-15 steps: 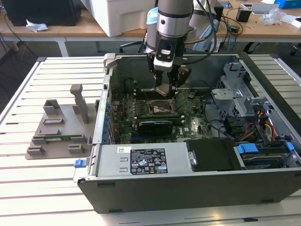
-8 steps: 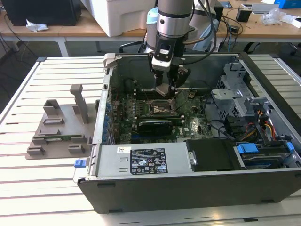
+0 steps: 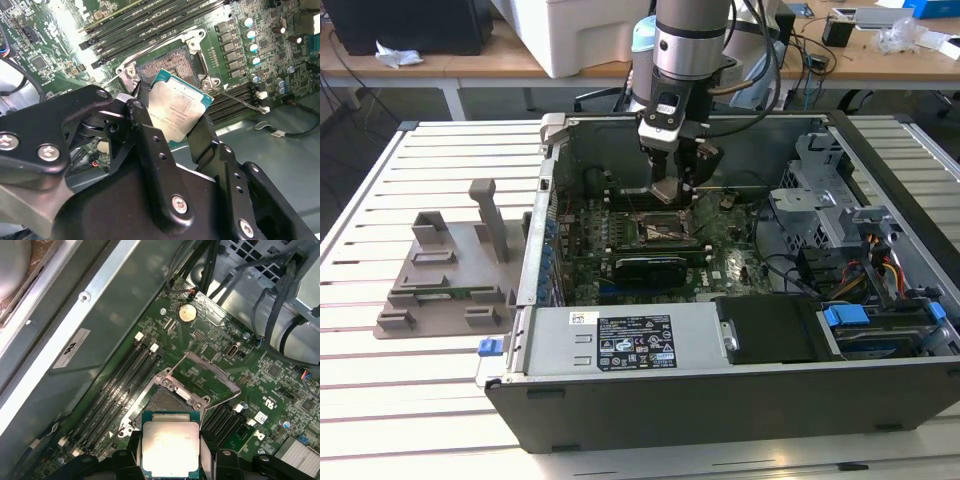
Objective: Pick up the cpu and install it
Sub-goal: 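Place the cpu into insertion slot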
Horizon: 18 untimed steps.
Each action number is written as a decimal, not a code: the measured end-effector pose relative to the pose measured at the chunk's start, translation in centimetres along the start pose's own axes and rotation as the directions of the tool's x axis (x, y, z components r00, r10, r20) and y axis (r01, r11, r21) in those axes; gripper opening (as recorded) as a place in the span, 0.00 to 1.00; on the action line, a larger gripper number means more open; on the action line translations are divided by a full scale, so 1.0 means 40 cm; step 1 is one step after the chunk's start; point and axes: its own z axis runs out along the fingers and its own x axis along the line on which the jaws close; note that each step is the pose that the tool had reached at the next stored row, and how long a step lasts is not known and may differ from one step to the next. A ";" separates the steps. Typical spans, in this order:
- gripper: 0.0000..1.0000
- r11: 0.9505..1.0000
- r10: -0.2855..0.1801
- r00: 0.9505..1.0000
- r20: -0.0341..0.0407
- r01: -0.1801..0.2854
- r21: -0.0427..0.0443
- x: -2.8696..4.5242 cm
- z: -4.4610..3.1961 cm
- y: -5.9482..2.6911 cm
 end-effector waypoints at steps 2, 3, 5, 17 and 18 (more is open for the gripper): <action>0.55 1.000 0.024 1.000 0.000 -0.024 0.000 0.000 0.000 0.000; 0.55 0.999 0.035 0.999 -0.001 -0.035 0.000 0.000 0.000 0.000; 0.55 0.998 0.058 0.998 -0.001 -0.058 0.000 0.000 0.000 0.000; 0.55 0.987 0.162 0.987 -0.003 -0.162 0.001 0.000 0.000 0.000; 0.55 0.985 0.175 0.985 -0.003 -0.175 0.001 0.000 0.000 0.000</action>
